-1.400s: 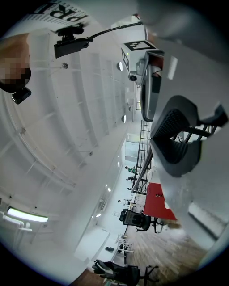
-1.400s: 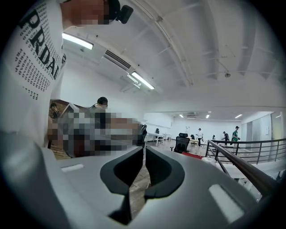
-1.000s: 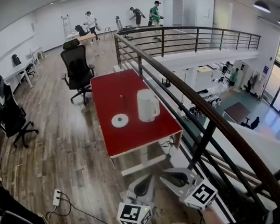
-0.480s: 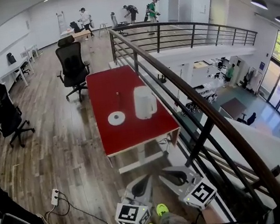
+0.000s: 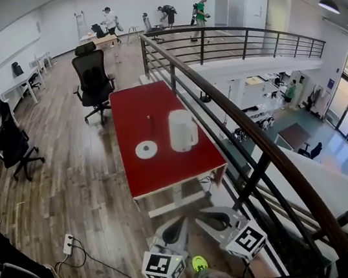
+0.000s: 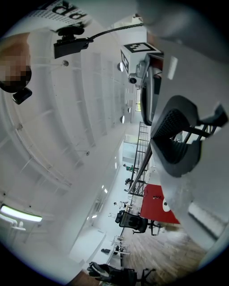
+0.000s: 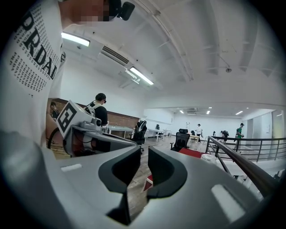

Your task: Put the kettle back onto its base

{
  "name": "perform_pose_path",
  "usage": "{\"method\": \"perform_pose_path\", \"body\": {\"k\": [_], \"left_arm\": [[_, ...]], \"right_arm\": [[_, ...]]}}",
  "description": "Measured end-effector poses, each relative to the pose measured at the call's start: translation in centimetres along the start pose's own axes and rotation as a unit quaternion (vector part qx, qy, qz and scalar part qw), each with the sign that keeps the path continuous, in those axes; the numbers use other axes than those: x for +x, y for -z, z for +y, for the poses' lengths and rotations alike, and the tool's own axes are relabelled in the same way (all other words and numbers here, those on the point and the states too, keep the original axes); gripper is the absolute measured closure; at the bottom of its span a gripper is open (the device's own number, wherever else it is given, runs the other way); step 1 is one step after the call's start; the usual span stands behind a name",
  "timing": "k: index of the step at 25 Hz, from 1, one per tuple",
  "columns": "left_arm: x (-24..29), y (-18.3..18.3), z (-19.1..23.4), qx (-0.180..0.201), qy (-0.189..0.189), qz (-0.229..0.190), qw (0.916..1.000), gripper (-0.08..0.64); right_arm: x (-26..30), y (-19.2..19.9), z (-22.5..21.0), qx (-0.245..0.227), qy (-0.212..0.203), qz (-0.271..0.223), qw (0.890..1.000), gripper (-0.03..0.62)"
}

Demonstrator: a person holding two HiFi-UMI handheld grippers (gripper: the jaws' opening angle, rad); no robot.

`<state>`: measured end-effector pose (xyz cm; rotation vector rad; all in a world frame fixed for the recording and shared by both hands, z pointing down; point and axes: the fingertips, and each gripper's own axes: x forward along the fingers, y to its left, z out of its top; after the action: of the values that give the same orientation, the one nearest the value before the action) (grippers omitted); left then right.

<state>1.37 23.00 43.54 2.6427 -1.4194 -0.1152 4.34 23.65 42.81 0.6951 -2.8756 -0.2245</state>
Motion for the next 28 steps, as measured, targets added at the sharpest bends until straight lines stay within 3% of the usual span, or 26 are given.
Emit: {"method": "perform_pose_path", "body": {"k": [18,28], "left_arm": [[9.0,-1.6,3.3,0.004,-0.037,0.002,0.9993,0.554],[13.5,-2.0,5.0,0.025,-0.069,-0.011,0.9972,0.551]], "right_arm": [[2.6,0.6,-9.1,0.002,-0.039,-0.009,0.999,0.545],[3.4,1.6,-14.2,-0.003,-0.014,-0.008,1.000,0.545]]}}
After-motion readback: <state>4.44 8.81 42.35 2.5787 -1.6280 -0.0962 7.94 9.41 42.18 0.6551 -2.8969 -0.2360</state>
